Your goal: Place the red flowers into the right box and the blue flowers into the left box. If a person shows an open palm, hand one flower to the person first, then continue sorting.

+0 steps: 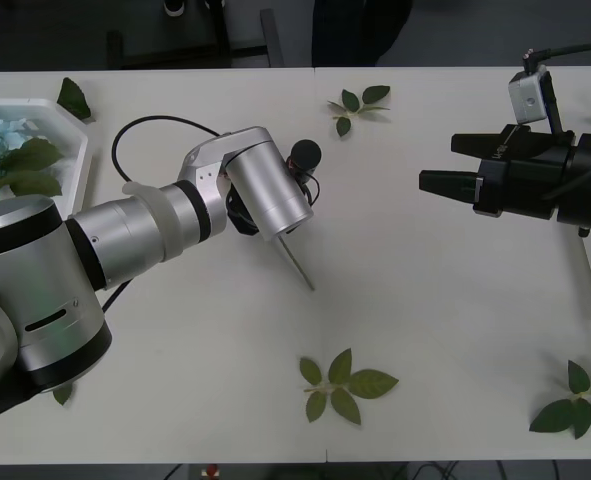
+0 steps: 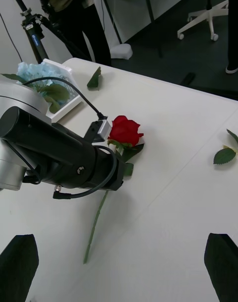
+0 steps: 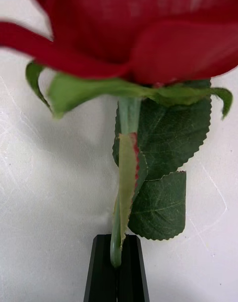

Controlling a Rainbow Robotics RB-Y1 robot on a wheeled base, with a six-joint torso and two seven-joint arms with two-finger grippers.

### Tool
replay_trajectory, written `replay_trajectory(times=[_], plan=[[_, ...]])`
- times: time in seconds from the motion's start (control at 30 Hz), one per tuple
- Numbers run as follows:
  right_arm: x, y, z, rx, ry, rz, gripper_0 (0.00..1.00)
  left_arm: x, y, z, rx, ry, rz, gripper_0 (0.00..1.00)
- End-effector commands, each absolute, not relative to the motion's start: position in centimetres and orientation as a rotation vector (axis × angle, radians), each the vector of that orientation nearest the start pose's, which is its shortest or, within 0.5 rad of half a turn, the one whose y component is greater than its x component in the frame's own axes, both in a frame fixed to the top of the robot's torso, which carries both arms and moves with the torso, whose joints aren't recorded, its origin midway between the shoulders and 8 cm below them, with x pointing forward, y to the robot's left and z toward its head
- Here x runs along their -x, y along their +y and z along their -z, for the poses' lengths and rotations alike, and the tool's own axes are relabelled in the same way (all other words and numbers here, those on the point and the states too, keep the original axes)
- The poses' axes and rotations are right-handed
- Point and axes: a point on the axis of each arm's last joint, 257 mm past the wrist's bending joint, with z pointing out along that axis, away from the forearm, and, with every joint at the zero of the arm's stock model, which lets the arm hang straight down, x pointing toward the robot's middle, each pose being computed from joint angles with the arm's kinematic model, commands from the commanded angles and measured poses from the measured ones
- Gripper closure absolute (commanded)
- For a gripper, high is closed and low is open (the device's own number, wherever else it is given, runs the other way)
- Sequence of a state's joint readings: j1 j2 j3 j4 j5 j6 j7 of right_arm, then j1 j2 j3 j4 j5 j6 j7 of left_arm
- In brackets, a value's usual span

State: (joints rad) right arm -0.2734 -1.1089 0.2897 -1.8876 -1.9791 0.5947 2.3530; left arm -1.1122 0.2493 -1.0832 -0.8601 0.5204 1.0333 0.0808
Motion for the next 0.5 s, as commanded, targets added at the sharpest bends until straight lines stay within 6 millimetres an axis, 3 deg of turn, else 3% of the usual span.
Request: replay_trajectory(times=[0.03, 0.23, 0.4, 0.5], plan=[[-46.2, -15.8, 8.6, 0.826, 1.722, -0.696, 0.02, -59.6, 6.4, 30.4, 0.7, 2.419, 0.174, 1.0], [-46.2, -15.8, 8.6, 0.826, 1.721, -0.697, 0.02, -58.6, 7.3, 27.7, 0.667, 2.469, 0.241, 1.0], [-46.2, -15.8, 8.6, 0.825, 1.722, -0.696, 0.02, -55.9, 9.2, 24.1, 0.65, 2.527, 0.214, 1.0], [-46.2, -15.8, 8.6, 0.823, 1.722, -0.699, 0.02, -54.6, 9.4, 22.0, 0.639, 2.559, 0.239, 1.0]])
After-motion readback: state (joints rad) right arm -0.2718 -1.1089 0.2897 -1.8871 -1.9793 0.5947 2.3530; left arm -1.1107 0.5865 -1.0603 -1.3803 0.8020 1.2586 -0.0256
